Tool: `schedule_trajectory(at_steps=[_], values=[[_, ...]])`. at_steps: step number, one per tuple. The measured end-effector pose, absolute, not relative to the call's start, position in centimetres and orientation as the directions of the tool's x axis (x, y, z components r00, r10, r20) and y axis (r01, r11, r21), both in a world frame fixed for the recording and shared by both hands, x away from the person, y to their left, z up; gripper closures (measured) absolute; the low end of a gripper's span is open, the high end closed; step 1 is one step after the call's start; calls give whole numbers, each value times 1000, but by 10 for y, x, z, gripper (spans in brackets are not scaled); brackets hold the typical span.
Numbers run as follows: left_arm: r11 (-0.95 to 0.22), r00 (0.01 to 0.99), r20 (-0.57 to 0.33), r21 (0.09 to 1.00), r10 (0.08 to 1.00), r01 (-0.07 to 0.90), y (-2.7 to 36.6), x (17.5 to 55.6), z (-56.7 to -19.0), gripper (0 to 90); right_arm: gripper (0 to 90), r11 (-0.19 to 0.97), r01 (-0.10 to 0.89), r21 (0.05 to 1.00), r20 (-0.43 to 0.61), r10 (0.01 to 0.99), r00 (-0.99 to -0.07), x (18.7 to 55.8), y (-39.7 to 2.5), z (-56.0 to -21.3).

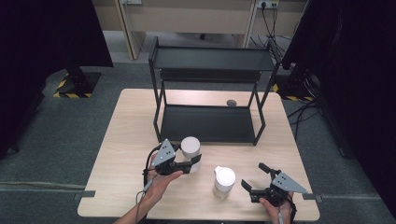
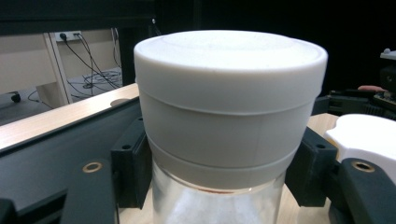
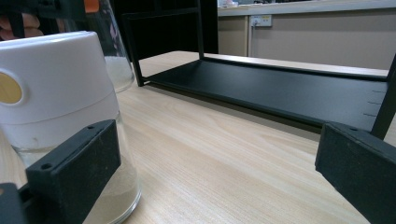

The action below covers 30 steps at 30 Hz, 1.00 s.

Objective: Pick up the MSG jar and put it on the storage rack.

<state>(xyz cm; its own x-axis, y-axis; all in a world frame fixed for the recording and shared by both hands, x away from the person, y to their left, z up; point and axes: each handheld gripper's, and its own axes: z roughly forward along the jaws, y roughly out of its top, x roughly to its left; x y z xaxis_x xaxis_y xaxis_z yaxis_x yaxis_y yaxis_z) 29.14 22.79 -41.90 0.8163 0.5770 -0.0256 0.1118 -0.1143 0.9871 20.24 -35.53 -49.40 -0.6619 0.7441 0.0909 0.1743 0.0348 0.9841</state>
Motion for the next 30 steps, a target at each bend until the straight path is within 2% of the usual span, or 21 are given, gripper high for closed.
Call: schedule_trajectory(at_steps=[2, 12, 30], values=[[-100, 817, -41, 988, 575, 120, 230, 293, -417, 347, 4, 35, 174, 984, 91, 744, -662, 202, -355, -494], [-118, 826, -7, 989, 563, 88, 231, 297, -391, 348, 4, 31, 175, 984, 93, 746, -659, 202, -356, -494], [-131, 830, -13, 986, 558, 103, 233, 321, -318, 348, 4, 24, 178, 984, 101, 748, -656, 202, -356, -495]])
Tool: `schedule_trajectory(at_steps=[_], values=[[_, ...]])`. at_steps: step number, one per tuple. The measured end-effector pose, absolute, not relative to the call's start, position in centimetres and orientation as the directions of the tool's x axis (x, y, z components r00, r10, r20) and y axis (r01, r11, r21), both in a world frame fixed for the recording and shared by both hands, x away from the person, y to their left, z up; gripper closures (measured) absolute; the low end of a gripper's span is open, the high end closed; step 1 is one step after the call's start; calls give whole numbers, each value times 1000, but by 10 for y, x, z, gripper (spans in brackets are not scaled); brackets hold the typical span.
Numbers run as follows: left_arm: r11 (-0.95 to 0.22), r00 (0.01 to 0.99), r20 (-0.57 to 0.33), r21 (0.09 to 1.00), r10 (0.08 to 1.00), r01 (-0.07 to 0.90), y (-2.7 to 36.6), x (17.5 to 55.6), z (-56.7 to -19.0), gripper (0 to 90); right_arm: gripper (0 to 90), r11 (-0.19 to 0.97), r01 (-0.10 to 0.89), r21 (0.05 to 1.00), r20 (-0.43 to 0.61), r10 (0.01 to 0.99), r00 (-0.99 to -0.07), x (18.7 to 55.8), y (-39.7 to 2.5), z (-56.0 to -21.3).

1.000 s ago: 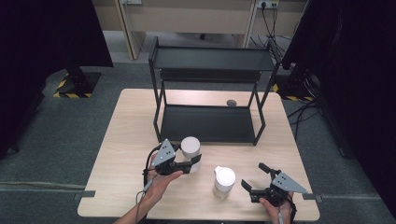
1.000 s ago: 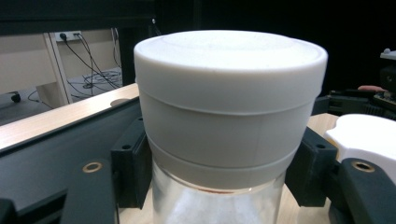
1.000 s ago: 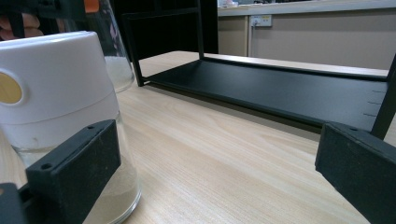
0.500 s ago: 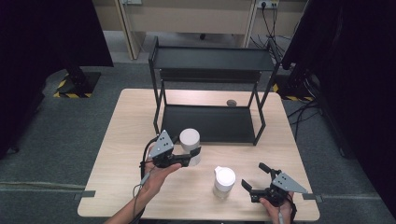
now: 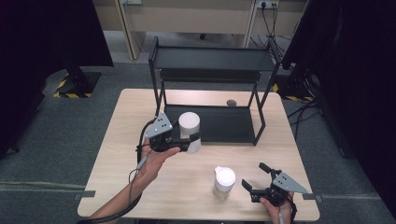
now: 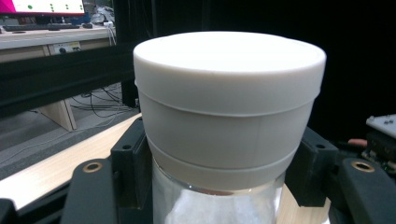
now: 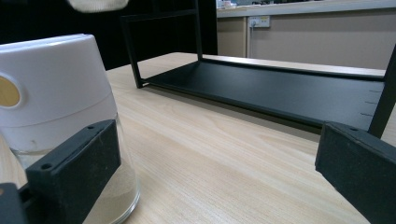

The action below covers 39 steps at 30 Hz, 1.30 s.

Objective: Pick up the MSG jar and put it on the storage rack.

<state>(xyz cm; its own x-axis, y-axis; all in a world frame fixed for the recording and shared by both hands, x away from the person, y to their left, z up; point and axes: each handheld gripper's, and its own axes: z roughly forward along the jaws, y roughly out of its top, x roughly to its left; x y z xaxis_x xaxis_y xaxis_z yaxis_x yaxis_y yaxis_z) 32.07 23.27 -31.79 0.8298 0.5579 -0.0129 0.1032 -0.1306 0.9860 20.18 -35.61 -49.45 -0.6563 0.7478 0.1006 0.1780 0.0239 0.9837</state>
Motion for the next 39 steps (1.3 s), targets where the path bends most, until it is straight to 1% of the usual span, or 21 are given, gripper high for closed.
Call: schedule_trajectory(at_steps=[4, 9, 16, 23, 35, 39], values=[[-137, 828, -8, 985, 560, 103, 233, 325, -299, 349, 4, 24, 177, 984, 100, 747, -657, 202, -356, -494], [-127, 823, -24, 985, 567, 116, 233, 331, -282, 348, 4, 23, 175, 984, 99, 748, -657, 202, -356, -495], [-145, 809, 4, 984, 588, 101, 230, 338, -255, 349, 4, 23, 176, 984, 100, 747, -657, 202, -356, -495], [-144, 797, 5, 984, 605, 103, 228, 344, -230, 349, 4, 21, 178, 984, 103, 747, -657, 202, -357, -495], [-134, 780, 3, 986, 626, 103, 219, 354, -195, 349, 4, 21, 176, 984, 102, 746, -658, 201, -357, -495], [-113, 769, -10, 988, 639, 107, 216, 359, -188, 349, 4, 22, 176, 984, 102, 745, -659, 202, -357, -495]])
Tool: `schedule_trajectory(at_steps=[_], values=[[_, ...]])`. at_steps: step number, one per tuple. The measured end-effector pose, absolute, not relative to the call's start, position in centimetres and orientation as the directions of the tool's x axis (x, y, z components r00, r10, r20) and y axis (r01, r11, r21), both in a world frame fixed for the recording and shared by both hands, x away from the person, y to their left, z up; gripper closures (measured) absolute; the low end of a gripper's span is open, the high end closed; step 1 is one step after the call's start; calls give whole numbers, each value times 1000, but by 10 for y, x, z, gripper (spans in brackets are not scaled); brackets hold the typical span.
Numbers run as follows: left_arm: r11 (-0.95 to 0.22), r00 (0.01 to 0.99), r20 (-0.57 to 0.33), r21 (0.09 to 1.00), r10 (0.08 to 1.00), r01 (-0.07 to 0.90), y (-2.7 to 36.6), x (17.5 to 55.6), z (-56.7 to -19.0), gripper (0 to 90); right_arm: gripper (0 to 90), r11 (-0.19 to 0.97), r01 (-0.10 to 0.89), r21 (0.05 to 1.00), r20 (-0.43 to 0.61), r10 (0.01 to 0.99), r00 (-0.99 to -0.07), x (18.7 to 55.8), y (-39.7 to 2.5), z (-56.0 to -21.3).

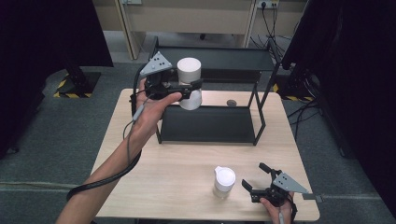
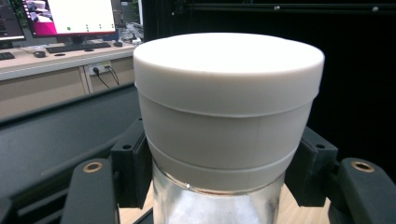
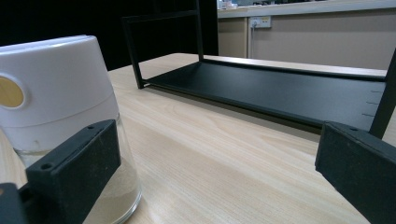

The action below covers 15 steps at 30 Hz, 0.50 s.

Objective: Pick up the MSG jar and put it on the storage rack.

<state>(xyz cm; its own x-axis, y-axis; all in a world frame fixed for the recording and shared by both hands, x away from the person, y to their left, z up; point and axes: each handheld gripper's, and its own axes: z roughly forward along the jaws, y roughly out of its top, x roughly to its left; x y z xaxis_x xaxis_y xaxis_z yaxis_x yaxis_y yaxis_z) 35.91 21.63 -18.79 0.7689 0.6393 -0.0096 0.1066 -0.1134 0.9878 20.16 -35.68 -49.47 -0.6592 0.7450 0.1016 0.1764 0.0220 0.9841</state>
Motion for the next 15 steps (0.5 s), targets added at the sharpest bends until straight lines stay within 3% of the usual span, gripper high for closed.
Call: schedule_trajectory(at_steps=[15], values=[[-115, 695, 8, 987, 719, 108, 197, 380, -151, 350, 4, 22, 178, 984, 103, 742, -662, 202, -357, -495]])
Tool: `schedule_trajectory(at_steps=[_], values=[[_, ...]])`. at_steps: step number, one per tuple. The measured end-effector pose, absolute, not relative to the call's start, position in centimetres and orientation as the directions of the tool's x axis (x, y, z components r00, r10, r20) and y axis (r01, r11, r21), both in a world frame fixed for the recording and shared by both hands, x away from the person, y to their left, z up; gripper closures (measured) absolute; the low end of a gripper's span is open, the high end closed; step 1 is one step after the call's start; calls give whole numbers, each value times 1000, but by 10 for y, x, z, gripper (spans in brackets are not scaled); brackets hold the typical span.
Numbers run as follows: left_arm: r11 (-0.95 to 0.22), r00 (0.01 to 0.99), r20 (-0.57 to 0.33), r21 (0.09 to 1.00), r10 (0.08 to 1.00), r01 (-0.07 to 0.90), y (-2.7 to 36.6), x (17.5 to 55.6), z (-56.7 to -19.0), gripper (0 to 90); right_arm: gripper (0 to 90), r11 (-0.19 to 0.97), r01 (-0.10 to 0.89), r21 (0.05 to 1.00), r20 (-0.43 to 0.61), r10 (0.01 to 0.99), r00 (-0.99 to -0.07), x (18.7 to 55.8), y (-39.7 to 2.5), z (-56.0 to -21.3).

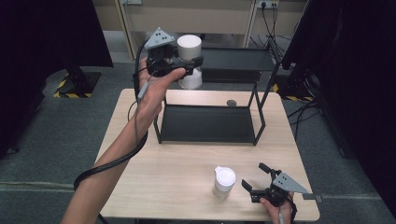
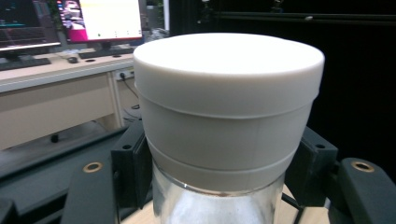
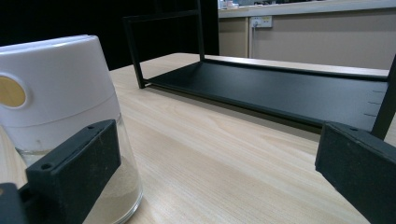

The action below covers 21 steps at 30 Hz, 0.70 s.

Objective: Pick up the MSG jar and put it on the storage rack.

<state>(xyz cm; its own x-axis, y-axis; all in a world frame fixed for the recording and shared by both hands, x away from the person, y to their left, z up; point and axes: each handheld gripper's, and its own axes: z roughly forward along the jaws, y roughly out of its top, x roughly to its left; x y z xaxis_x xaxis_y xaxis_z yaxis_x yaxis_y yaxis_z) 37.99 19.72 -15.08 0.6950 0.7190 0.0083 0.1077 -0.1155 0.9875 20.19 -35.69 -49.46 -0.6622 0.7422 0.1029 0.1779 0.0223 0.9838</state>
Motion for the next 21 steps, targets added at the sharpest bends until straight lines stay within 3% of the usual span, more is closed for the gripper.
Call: schedule_trajectory(at_steps=[21], values=[[-99, 581, 12, 988, 813, 118, 163, 410, -136, 350, 4, 15, 177, 984, 109, 739, -665, 202, -358, -495]])
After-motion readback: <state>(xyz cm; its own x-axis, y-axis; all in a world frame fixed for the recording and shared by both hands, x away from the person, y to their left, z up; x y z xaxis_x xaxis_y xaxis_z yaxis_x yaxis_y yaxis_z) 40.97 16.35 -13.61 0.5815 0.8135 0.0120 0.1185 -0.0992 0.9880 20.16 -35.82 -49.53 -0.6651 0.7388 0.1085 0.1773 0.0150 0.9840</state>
